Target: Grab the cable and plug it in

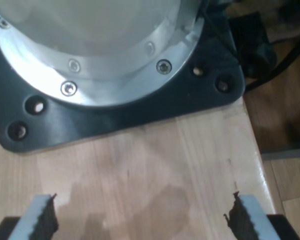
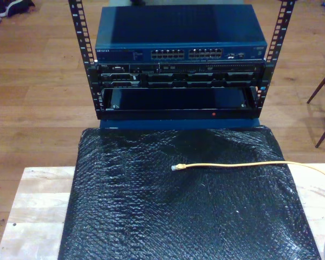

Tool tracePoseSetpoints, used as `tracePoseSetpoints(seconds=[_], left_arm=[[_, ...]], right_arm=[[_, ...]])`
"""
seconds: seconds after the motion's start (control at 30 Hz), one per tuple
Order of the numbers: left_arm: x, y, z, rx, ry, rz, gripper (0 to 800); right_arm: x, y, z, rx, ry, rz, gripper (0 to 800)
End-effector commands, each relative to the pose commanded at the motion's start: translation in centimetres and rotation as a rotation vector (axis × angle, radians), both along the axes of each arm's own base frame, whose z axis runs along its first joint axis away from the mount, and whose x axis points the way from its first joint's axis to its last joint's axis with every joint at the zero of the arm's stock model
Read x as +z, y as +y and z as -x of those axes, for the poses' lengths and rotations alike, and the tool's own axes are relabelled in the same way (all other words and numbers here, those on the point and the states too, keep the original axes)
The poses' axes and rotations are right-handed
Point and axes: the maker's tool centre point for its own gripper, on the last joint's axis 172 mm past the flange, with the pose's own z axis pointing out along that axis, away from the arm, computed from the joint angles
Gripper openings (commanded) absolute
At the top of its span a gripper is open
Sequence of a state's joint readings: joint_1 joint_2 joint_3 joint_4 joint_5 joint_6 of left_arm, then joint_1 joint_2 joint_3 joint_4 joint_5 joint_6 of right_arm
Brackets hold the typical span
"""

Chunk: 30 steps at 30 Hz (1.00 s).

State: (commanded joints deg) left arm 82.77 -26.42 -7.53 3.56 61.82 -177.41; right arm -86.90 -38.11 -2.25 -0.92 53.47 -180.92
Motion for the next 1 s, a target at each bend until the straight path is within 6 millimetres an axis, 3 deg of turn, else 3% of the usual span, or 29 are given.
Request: tracePoseSetpoints(seconds=[0.23,0.47,0.7,0.9,1.0], left_arm=[[0.5,0.6,-0.1,0.002,0.001,-0.013,800],[3.1,1.0,0.0,0.008,0.015,0.020,800],[5.7,1.8,0.0,0.031,0.033,0.046,800],[8.1,3.5,-1.4,0.081,0.082,0.017,800],[9.2,3.7,-1.9,0.071,0.097,0.024,800]], right_arm=[[3.3,-1.4,-0.1,-0.049,0.010,0.015,798],[5.8,-2.2,-0.3,-0.189,0.046,0.002,798],[7.1,-2.4,-2.5,-0.183,0.051,-0.004,800],[10.2,-2.6,-2.9,-0.195,0.045,-0.038,800],[11.4,-3.3,-4.5,-0.239,-0.009,-0.030,800]])
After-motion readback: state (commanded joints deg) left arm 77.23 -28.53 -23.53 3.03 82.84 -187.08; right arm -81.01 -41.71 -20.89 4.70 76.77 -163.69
